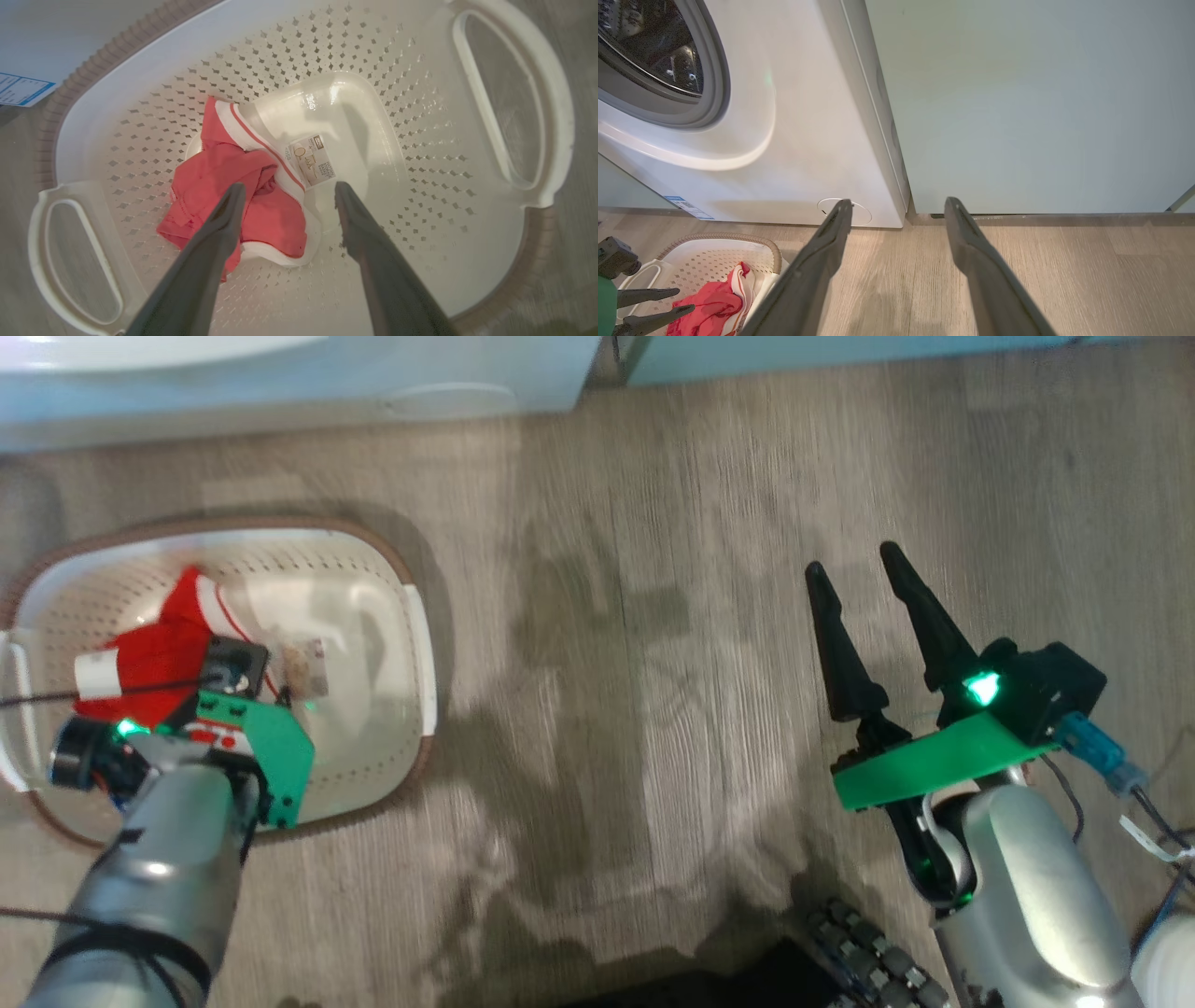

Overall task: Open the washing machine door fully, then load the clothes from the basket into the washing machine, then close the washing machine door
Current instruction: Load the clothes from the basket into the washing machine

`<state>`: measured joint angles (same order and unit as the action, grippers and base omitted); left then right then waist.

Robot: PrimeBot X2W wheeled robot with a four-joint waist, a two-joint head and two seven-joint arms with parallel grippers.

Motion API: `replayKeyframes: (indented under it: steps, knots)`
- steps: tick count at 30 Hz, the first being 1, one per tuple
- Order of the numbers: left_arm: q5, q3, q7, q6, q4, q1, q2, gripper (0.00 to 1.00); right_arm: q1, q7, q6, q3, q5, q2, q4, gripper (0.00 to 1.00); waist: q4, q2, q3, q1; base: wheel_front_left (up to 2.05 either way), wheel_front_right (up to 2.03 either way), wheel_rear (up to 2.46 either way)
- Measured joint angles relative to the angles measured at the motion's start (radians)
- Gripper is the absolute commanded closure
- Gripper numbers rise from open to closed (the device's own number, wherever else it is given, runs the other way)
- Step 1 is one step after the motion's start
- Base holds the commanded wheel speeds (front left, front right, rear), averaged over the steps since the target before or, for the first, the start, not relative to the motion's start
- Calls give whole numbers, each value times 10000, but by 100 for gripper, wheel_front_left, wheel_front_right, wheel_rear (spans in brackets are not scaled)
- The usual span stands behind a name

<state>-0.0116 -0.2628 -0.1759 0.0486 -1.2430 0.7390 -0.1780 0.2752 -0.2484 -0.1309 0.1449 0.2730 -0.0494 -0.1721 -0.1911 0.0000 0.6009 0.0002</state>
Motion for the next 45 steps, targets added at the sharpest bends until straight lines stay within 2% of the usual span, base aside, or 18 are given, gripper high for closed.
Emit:
replayKeyframes:
  steps: [9, 23, 28, 32, 35, 45]
  knots:
    - [221, -316, 1022, 71, -387, 934, -635, 0, 631, -67, 0, 186, 334, 0, 247, 0, -481, 0, 1386, -1, 0, 0, 0]
    - [426, -744, 2892, 221, -495, 1912, -1204, 0, 1085, -69, 0, 397, 543, 2, 548, 0, -850, 0, 2857, -1, 0, 0, 0]
    - [497, -917, 3131, 268, -502, 2139, -1396, 0, 1136, -69, 0, 456, 546, 2, 660, 0, -920, 0, 3254, -1, 0, 0, 0]
    - [464, -882, 3348, 660, -504, 2372, -1569, 0, 1282, -69, 0, 485, 554, 2, 773, 0, -945, 0, 3527, -1, 0, 0, 0]
    - [385, -849, 3421, 788, -504, 2520, -1649, 0, 1290, -69, 0, 491, 554, 2, 815, 0, -948, 0, 3649, -1, 0, 0, 0]
    - [199, -849, 3607, 779, -500, 2874, -1885, 0, 1510, -69, 0, 573, 550, 2, 907, 0, -981, 0, 4058, -1, 0, 0, 0]
